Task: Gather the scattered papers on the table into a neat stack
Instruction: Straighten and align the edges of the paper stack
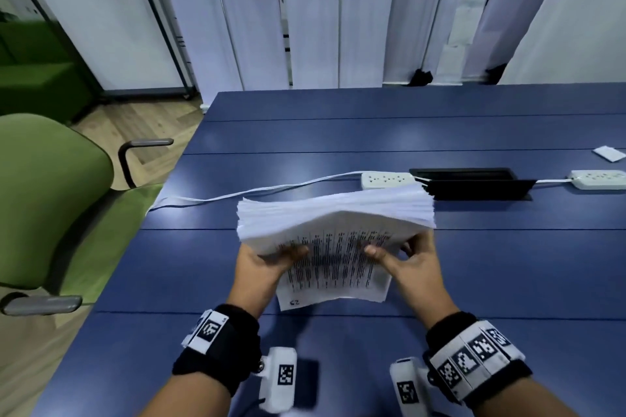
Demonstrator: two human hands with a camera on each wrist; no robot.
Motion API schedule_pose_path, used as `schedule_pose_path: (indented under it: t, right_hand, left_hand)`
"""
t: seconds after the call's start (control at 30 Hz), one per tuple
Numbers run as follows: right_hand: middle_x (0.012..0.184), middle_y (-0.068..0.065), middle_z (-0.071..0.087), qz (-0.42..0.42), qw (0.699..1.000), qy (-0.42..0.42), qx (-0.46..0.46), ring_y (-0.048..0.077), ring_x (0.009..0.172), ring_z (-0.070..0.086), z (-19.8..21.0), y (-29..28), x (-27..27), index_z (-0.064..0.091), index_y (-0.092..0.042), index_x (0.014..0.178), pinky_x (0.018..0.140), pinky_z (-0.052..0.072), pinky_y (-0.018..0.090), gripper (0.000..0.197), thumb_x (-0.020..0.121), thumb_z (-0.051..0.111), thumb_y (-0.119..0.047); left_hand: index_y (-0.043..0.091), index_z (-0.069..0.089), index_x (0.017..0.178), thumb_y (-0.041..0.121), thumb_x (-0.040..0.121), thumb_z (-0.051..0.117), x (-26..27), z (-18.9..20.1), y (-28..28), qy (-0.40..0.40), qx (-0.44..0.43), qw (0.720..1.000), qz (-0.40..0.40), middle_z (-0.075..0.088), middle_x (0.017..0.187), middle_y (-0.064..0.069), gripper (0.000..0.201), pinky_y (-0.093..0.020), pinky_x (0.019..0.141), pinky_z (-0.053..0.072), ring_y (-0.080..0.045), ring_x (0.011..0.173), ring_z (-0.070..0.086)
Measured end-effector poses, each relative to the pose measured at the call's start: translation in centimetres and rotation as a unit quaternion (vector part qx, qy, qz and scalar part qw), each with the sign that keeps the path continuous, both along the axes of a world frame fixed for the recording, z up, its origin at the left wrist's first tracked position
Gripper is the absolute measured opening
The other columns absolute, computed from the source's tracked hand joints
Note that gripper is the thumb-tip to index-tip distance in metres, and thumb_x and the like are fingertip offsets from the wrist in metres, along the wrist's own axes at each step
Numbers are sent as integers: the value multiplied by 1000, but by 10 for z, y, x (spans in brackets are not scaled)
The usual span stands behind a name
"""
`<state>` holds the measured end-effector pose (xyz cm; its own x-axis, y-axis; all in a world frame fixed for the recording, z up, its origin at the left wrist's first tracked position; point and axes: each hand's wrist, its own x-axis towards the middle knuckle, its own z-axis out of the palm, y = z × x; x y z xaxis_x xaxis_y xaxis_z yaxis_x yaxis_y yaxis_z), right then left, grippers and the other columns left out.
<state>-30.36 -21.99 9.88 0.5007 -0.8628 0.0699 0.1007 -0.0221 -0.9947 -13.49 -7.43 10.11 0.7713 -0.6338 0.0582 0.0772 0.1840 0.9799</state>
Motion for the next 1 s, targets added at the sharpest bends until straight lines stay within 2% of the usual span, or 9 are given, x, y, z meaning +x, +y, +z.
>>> schedule_pose_path:
  t: [0.03, 0.17, 0.3, 0.47, 0.57, 0.63, 0.77, 0.83, 1.0]
  right_hand:
    - [117, 11, 65, -2, 1000, 1, -10, 7, 106, 64, -1, 1, 0, 49, 2, 124, 87, 49, 11, 86, 56, 90, -31]
    - [116, 1, 64, 6, 999, -30, -25, -11, 98, 62, 10, 13, 5, 49, 2, 122, 85, 45, 5, 61, 70, 80, 1]
    - [118, -3, 64, -17, 999, -42, -23, 4, 112, 60, 9, 4, 5, 49, -9, 120, 101, 44, 26, 48, 83, 72, -27]
    - [100, -15, 63, -47, 996, -9, -80, -8, 94, 61, 2, 3, 14, 42, -20, 113, 93, 46, 30, 20, 98, 50, -10]
    - [99, -22, 64, -71, 988, 9, -137, -4, 94, 60, 11, 4, 13, 43, -37, 101, 85, 44, 14, 32, 97, 47, -6]
    - [97, -16, 65, -84, 984, 0, -156, -6, 92, 60, 17, 3, 10, 44, -35, 101, 81, 43, 8, 34, 96, 48, -2]
    - [111, -10, 64, -38, 993, -10, -113, -5, 104, 60, 13, 4, 1, 47, -23, 120, 97, 49, 27, 27, 95, 56, -19]
    - [124, -9, 61, -27, 995, -2, -99, 4, 118, 57, 12, 6, -4, 43, -18, 132, 106, 43, 41, 50, 88, 60, -36]
    - [142, -6, 50, -19, 992, -20, -123, 13, 132, 47, 22, 14, -6, 28, -20, 148, 112, 36, 41, 77, 82, 64, -40]
  left_hand:
    - [-10, 65, 109, 0, 63, 79, -2, -1, -1, -6, 7, 1000, -1, 74, 100, -11, 49, -20, 78, 53, -10, 89, 70]
    - [2, 70, 98, -10, 68, 75, -5, -3, -4, -19, 5, 1000, 11, 76, 91, 1, 32, -19, 76, 54, -7, 84, 69]
    - [1, 67, 102, 5, 65, 77, -3, 2, -10, -5, -23, 999, 44, 76, 90, 3, 39, -22, 77, 54, -8, 85, 70]
    - [-5, 55, 121, -9, 82, 64, -13, 2, -23, 14, -41, 995, 89, 74, 102, -2, 40, -26, 87, 54, -12, 96, 68]
    - [-8, 51, 126, -8, 83, 63, -14, 9, -23, -1, -62, 993, 100, 70, 110, -8, 45, -25, 89, 53, -12, 101, 67]
    - [-8, 50, 126, -11, 82, 63, -10, 14, -22, -14, -67, 993, 100, 70, 109, -8, 45, -21, 86, 53, -11, 99, 68]
    - [9, 49, 120, -3, 77, 72, -2, 11, -17, -47, -38, 996, 61, 70, 110, -5, 50, -22, 85, 54, -12, 100, 68]
    - [21, 50, 113, 12, 72, 84, -1, 2, -13, -50, -15, 998, 39, 71, 108, 0, 54, -22, 85, 53, -12, 102, 67]
    - [20, 49, 123, 38, 72, 74, -6, -4, -9, -47, -19, 999, 14, 68, 121, -1, 59, -30, 97, 50, -17, 116, 62]
